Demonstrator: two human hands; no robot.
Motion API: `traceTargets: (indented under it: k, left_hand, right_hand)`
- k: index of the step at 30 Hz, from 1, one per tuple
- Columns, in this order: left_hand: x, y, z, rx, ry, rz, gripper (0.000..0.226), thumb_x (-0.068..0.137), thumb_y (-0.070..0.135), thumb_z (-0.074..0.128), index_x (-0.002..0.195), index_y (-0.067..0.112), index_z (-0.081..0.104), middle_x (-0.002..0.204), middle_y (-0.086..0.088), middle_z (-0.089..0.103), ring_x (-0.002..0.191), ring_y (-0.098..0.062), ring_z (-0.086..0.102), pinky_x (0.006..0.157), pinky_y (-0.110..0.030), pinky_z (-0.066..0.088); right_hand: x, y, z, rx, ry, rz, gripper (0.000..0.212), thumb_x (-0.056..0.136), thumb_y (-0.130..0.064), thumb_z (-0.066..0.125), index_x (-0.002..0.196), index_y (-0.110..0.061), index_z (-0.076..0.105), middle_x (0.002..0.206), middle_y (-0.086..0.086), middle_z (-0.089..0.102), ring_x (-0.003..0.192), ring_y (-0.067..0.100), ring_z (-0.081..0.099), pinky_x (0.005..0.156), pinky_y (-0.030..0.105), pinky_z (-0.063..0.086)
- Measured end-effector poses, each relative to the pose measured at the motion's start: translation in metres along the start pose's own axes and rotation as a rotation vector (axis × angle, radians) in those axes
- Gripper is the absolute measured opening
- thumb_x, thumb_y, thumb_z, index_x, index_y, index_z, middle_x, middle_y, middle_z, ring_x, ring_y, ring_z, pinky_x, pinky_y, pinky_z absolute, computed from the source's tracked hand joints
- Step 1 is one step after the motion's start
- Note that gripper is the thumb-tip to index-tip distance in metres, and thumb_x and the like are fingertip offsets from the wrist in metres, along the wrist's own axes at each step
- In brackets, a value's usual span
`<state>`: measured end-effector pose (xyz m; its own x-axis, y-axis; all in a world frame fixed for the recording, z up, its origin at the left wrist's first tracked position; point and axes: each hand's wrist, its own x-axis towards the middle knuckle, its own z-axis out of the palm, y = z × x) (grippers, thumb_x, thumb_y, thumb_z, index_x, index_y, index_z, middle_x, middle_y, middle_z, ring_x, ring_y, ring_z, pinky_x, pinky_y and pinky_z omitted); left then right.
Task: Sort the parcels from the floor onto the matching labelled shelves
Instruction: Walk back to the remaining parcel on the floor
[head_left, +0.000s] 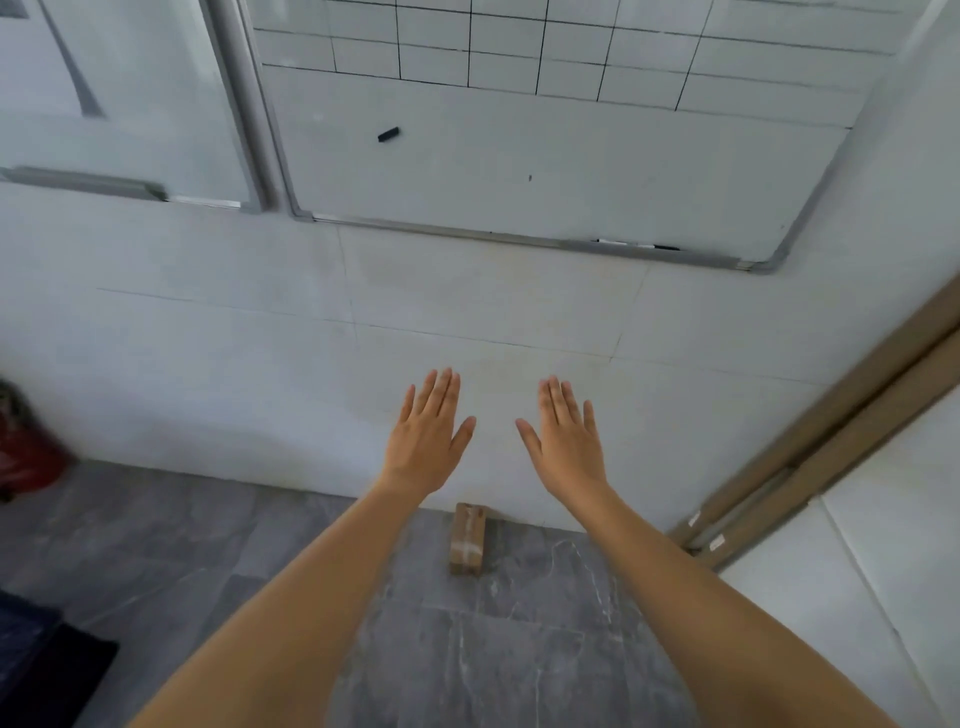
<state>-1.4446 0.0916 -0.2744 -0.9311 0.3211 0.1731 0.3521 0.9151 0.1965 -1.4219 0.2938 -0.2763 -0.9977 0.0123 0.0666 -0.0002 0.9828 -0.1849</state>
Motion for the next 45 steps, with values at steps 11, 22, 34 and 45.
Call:
traceTargets:
  k: [11, 22, 34, 45]
  left_hand:
    - [0.086, -0.065, 0.072, -0.008, -0.122, -0.045, 0.069, 0.105, 0.049, 0.017, 0.158, 0.011, -0.005, 0.168, -0.003, -0.006, 0.154, -0.018, -0.011, 0.121, -0.033, -0.013]
    - [0.118, -0.105, 0.17, -0.14, -0.391, -0.082, 0.067, 0.106, 0.046, 0.019, 0.159, 0.011, -0.002, 0.169, -0.005, -0.004, 0.155, -0.019, -0.008, 0.124, -0.036, -0.008]
    - [0.149, -0.112, 0.299, -0.371, -0.523, -0.256, 0.065, 0.107, 0.044, 0.022, 0.16, 0.012, 0.003, 0.169, -0.003, -0.001, 0.155, -0.015, -0.006, 0.124, -0.033, -0.006]
    - [0.123, -0.175, 0.56, -0.603, -0.589, -0.565, 0.074, 0.102, 0.053, 0.03, 0.159, 0.013, 0.006, 0.169, -0.004, 0.004, 0.155, -0.019, 0.003, 0.123, -0.035, 0.005]
  right_hand:
    - [0.1, 0.002, 0.066, 0.014, -0.13, 0.034, 0.072, 0.109, -0.051, 0.019, 0.165, -0.01, -0.002, 0.175, 0.006, -0.004, 0.162, 0.022, -0.005, 0.131, 0.044, -0.003]
    - [0.134, 0.026, 0.167, 0.094, -0.291, 0.171, 0.07, 0.11, -0.046, 0.024, 0.165, -0.009, 0.003, 0.175, 0.008, 0.002, 0.162, 0.022, 0.0, 0.13, 0.044, 0.0]
    - [0.166, 0.065, 0.301, 0.383, -0.459, 0.287, 0.067, 0.111, -0.043, 0.032, 0.165, -0.01, 0.013, 0.174, 0.007, 0.012, 0.162, 0.02, 0.01, 0.128, 0.034, 0.008]
    - [0.196, 0.137, 0.555, 0.523, -0.55, 0.417, 0.066, 0.109, -0.048, 0.037, 0.162, -0.012, 0.026, 0.172, 0.008, 0.024, 0.159, 0.024, 0.023, 0.128, 0.041, 0.019]
